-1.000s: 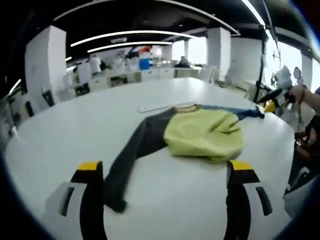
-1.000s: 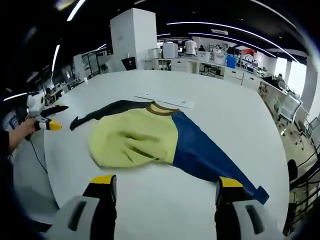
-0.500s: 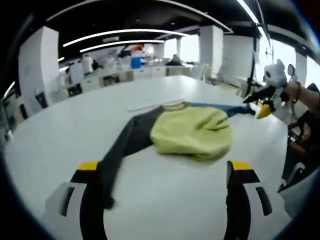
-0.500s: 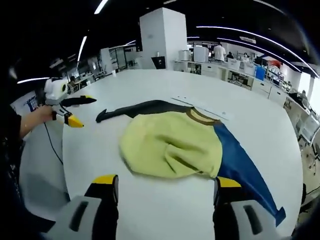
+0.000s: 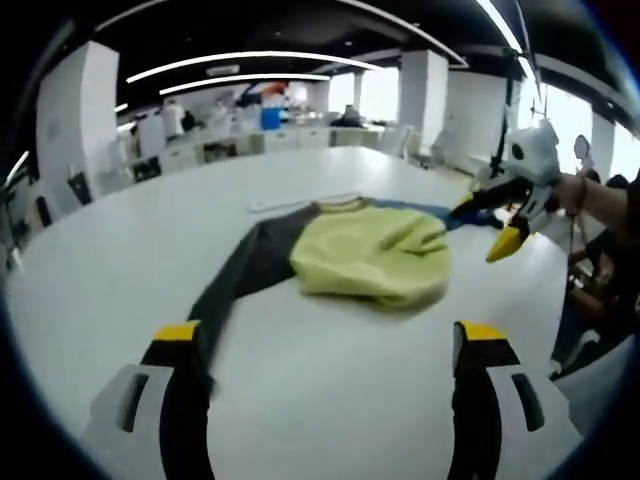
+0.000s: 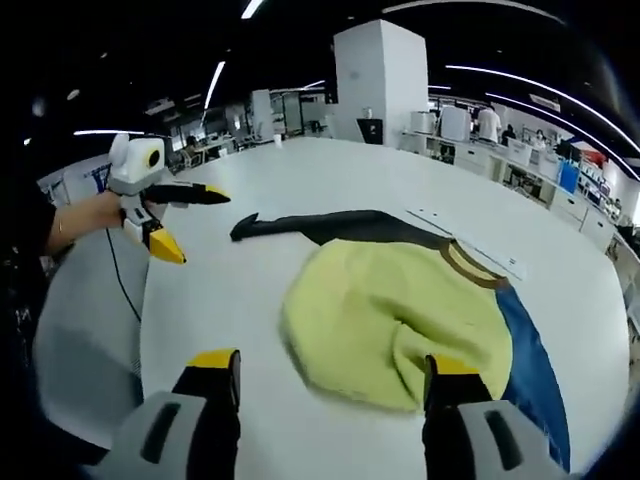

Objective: Fold the garment on the visible template until the final outline fits inside the template.

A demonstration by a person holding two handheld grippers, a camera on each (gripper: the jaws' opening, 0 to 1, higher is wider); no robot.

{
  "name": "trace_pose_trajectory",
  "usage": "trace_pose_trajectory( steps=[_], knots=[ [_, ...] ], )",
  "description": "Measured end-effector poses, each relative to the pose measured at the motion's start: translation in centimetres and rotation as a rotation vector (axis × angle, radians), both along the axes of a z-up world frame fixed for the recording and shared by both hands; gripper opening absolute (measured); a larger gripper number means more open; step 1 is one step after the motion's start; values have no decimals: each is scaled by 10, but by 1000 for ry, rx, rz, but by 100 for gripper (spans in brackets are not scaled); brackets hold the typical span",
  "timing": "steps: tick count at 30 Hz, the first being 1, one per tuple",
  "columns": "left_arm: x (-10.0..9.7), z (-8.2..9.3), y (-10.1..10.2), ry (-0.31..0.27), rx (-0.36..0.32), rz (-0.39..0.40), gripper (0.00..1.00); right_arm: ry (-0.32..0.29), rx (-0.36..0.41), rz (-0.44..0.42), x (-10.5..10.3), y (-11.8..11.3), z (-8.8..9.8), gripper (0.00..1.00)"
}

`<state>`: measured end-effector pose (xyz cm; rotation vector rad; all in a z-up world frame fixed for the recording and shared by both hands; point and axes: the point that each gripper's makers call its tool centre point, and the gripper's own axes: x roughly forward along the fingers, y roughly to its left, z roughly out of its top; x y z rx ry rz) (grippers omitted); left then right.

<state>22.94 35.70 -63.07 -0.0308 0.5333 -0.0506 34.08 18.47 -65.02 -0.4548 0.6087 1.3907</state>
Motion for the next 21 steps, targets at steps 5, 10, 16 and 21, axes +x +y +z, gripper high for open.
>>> trace_pose_trajectory(
  steps=[5, 10, 16, 21],
  knots=[
    [-2, -1, -3, 13, 21, -8, 99, -3, 7, 35, -2, 23, -10, 71],
    [-4, -3, -9, 25, 40, -32, 99, 6, 13, 78, -7, 41, -21, 64],
    [-5, -4, -11, 24, 62, -37, 98, -32, -22, 163, -16, 53, -37, 55],
    [-7, -8, -9, 34, 65, -39, 98, -88, -39, 215, -21, 64, -50, 43]
  ],
)
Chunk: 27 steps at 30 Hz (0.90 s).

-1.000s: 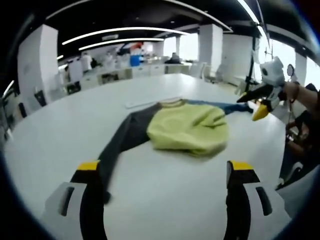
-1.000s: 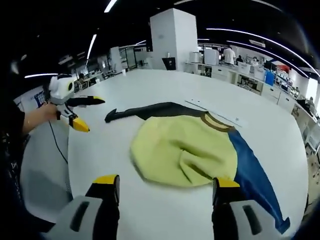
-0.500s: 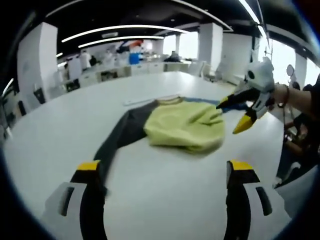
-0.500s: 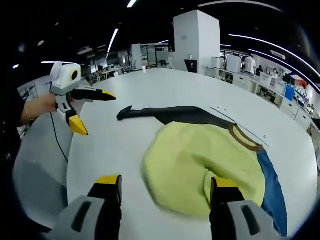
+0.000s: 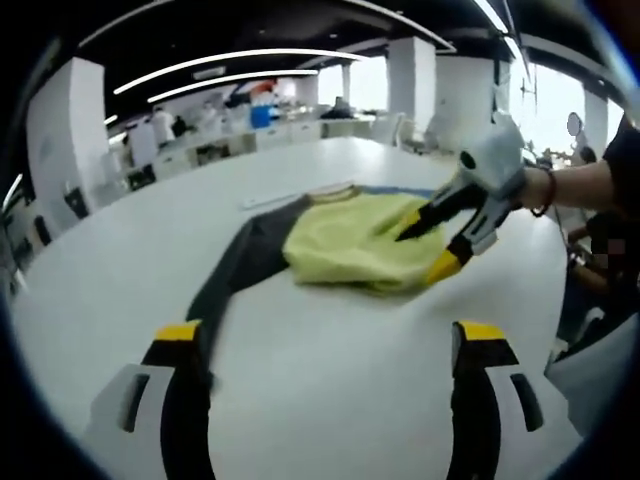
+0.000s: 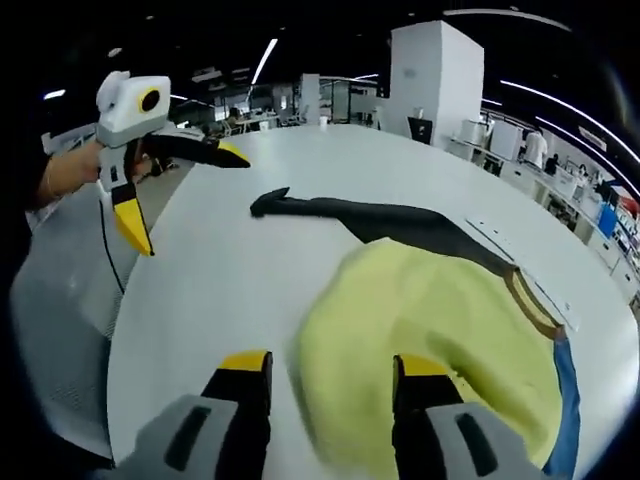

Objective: Fold the garment on the visible template until the final outline fits inside the template.

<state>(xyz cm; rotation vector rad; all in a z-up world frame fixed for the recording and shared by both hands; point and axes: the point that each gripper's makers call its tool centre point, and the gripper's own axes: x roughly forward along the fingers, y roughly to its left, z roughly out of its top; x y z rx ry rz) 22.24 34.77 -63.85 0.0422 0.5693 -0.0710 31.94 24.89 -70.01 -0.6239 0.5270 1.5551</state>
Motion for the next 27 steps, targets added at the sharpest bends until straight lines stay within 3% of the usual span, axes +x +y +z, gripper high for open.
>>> trace_pose_trajectory(
  steps=[10, 16, 24, 27],
  knots=[
    [0, -3, 0, 0, 5, -8, 95, -17, -39, 38, -5, 11, -17, 29],
    [5, -10, -3, -5, -23, -2, 93, -26, -60, 18, -3, 13, -25, 23],
    [8, -14, -9, 4, -16, -26, 91, -53, -72, 34, 1, 12, -27, 14],
    [7, -15, -8, 7, -15, -31, 91, -58, -66, 36, 5, 12, -24, 4]
  ],
)
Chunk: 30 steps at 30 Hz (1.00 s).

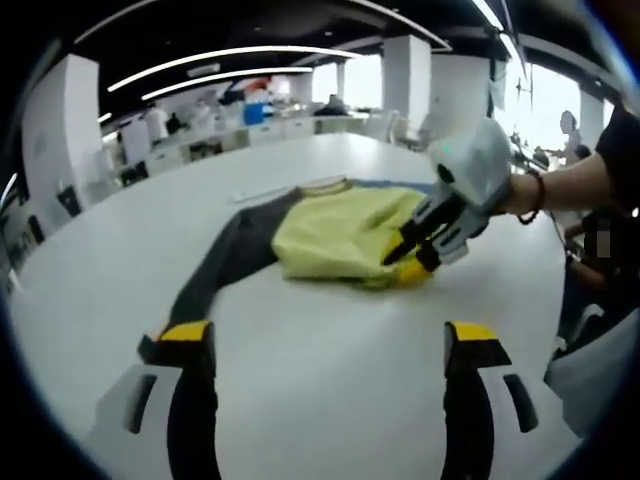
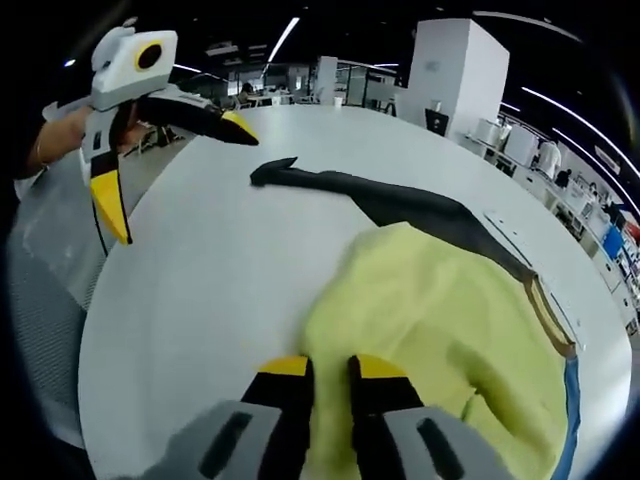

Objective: Fold the garment on the visible template until the final outline fits inside the template.

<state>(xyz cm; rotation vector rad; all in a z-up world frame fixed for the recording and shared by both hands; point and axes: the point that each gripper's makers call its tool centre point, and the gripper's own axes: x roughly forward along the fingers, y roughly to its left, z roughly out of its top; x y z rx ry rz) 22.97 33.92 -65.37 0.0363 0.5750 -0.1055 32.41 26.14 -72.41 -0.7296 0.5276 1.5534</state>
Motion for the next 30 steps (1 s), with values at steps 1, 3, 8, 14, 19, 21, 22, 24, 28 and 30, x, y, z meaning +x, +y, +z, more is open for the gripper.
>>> trace_pose_trajectory(
  steps=[1, 3, 8, 14, 19, 21, 22, 24, 28, 30],
  knots=[
    [0, 0, 0, 0, 0, 0, 90, 10, 6, -10, 1, 0, 2, 1],
    [-1, -1, -1, 5, 1, -6, 91, 31, 8, -22, 4, 0, 8, 0],
    [-1, -4, -2, 14, 8, -22, 90, 39, 28, -32, 9, -1, 23, 0],
    [2, -7, -7, 25, 19, -54, 90, 34, 62, -47, 23, 0, 42, 0],
    [7, -6, -9, 15, 9, -60, 89, 41, 101, -94, 42, 1, 57, 0],
    [9, -5, -11, 13, 7, -64, 88, 52, 121, -120, 52, 3, 63, 0],
    [10, -5, -12, 13, 7, -67, 88, 61, 125, -131, 55, 3, 65, 0],
    [12, -6, -13, 13, 7, -72, 88, 65, 137, -151, 64, 3, 69, 0],
    [15, -8, -14, 17, 9, -88, 87, 82, 163, -184, 78, 5, 77, 0],
    [17, -8, -15, 16, 9, -92, 86, 91, 171, -198, 85, 5, 80, 0]
  ],
)
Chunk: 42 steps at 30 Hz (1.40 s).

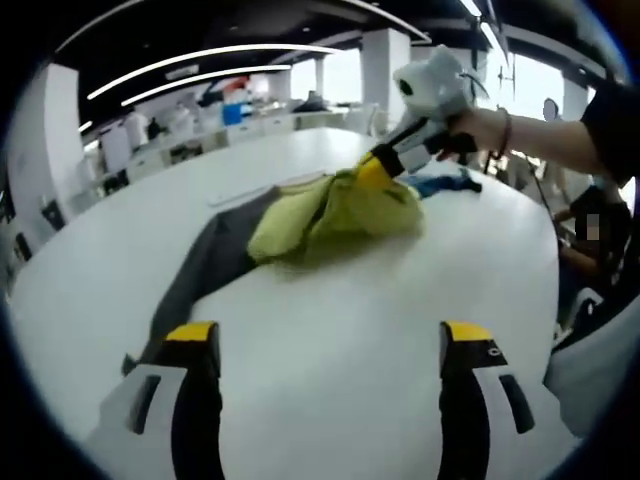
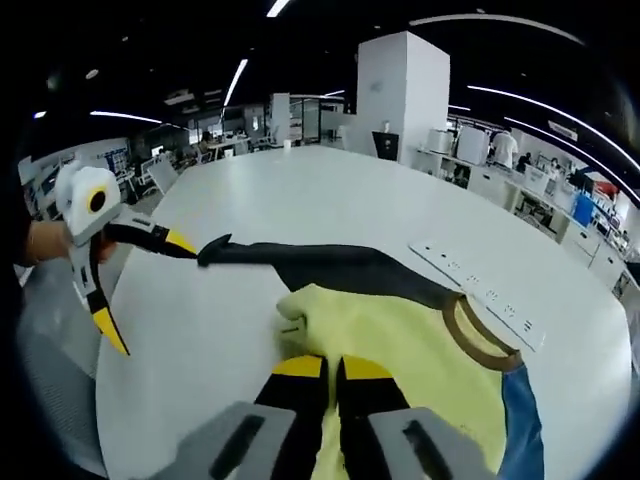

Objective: Fold the garment on the visible template until the final outline fits inside the template.

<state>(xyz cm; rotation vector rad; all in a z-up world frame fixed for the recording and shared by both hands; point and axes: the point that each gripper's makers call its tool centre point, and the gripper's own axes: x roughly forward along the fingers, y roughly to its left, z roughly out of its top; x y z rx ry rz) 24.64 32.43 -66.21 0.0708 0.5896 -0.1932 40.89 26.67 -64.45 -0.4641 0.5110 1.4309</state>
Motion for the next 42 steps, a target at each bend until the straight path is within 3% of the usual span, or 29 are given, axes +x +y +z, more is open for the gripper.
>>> trace_pose_trajectory(
  steps=[5, 12, 16, 26, 42],
  knots=[
    [7, -1, 0, -3, 3, -9, 84, 9, 4, -24, 15, 1, -1, 0],
    [17, -5, -6, -5, 0, -33, 79, 69, 12, -81, 34, 0, -13, 0],
    [24, -1, -14, -43, -34, -54, 76, 106, 13, -124, 43, -2, -20, 0],
    [41, 0, -19, -77, -51, -66, 67, 123, -17, -139, 58, -4, -42, 0],
    [80, -3, -18, -104, -58, -72, 52, 150, -59, -170, 68, -9, -63, 0]
  ],
)
